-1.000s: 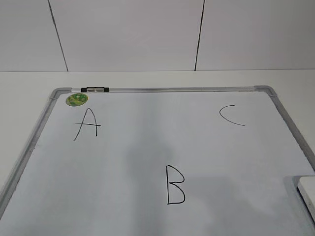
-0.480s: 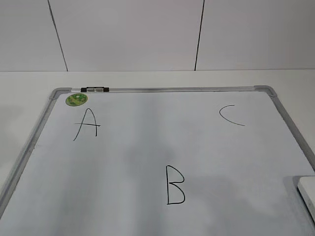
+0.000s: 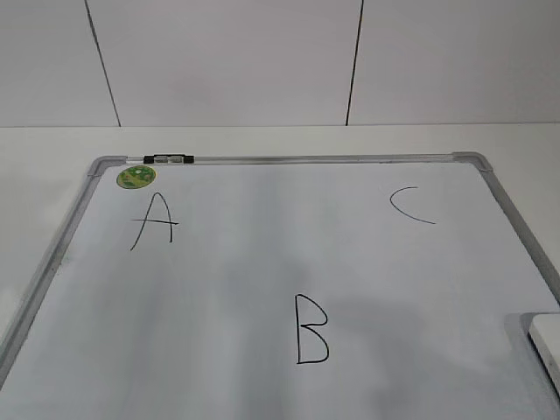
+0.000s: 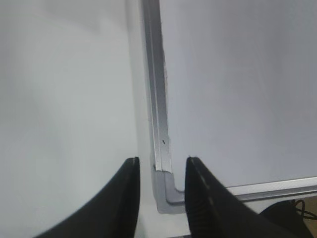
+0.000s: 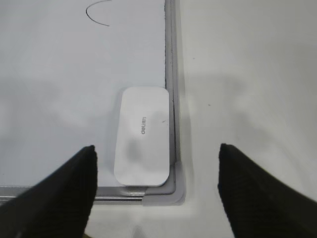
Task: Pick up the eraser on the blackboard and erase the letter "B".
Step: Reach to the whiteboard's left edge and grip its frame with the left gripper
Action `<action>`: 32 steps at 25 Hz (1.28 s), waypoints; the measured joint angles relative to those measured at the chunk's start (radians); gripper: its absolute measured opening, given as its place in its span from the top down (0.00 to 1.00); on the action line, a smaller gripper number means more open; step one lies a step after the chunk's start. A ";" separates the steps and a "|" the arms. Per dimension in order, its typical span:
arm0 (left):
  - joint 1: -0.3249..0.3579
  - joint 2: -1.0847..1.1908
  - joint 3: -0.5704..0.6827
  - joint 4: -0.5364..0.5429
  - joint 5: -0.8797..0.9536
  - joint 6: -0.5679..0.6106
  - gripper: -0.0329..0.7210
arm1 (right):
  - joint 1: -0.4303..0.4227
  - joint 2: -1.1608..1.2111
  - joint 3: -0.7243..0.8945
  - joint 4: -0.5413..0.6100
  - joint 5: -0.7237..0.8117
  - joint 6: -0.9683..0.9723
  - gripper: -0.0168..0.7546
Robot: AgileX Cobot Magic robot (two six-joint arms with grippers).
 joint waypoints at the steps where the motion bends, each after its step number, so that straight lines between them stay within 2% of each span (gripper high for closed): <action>1: 0.000 0.028 -0.017 0.000 0.000 0.000 0.64 | 0.000 0.016 0.000 0.000 0.000 0.006 0.22; 14: 0.000 0.409 -0.315 0.041 -0.016 0.000 0.64 | 0.000 0.215 -0.040 0.020 0.019 0.089 0.22; 23: 0.000 0.638 -0.383 0.043 -0.054 0.000 0.64 | 0.000 0.270 -0.040 0.028 0.022 0.094 0.22; 32: 0.000 0.714 -0.385 0.045 -0.156 0.000 0.64 | 0.000 0.272 -0.040 0.028 0.022 0.096 0.22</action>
